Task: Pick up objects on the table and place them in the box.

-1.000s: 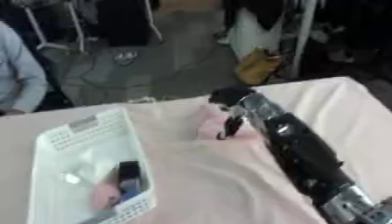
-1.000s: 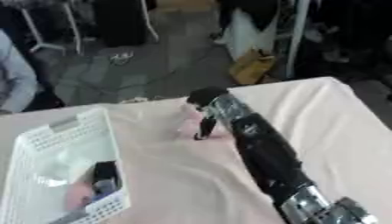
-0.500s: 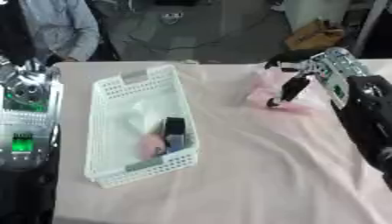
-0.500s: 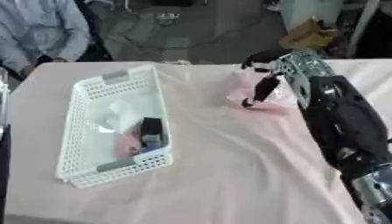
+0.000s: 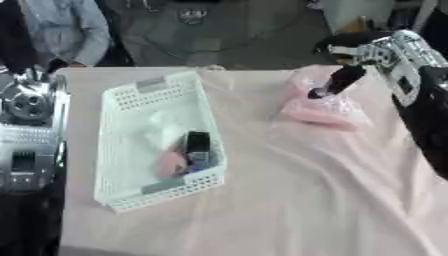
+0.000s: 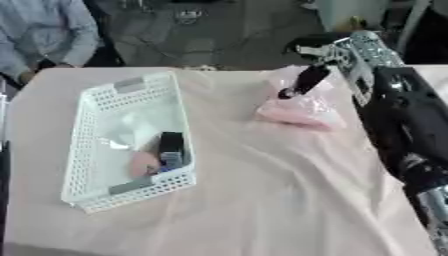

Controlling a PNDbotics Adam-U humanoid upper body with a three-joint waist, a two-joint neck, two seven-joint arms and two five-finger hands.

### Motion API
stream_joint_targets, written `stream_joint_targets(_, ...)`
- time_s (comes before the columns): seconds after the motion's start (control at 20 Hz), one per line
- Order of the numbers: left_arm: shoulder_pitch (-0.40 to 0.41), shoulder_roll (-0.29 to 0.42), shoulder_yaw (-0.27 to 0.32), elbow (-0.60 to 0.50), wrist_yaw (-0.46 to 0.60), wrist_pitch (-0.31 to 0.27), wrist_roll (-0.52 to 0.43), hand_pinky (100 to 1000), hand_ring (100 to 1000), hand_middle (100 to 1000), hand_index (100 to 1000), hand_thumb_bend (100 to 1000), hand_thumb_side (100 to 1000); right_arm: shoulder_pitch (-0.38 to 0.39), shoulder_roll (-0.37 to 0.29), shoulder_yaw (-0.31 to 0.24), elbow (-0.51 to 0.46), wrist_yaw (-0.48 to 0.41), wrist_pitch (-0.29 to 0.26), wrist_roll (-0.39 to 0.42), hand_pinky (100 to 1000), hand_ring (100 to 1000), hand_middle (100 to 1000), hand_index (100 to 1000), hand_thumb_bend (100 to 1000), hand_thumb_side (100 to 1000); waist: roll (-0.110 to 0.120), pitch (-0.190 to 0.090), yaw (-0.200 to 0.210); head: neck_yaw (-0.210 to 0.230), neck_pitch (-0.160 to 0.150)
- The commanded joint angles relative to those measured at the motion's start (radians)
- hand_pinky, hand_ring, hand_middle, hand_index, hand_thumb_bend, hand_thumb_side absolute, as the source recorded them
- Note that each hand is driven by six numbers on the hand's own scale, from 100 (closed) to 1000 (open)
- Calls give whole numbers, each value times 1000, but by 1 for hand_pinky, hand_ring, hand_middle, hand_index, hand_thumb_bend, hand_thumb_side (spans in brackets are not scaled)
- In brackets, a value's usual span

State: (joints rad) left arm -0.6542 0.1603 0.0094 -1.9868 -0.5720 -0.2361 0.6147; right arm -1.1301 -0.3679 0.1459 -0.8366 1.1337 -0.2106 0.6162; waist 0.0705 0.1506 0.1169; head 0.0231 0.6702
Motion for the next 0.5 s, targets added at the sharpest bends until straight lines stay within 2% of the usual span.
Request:
stream_joint_targets(0.05,-19,27,7,-13,-3,0,5,844,931,807,854,100,823,-33,-42,-6,-27,11,2,-28,1000,1000,1000,1000,632,472,-15,9,1,-17,-34)
stream_joint_targets(0.15,-22,27,7,-13,-3,-1,7,844,931,806,854,100,823,-37,-52,-6,-25,21,0,-40,1000,1000,1000,1000,636,479,-15,16,1,-30,-50)
stream_joint_targets(0.5,-46,32,6,-13,1,-3,14,846,932,805,854,100,819,-56,-93,-16,-26,18,-17,-73,1000,1000,1000,1000,676,487,-14,71,8,-81,-119)
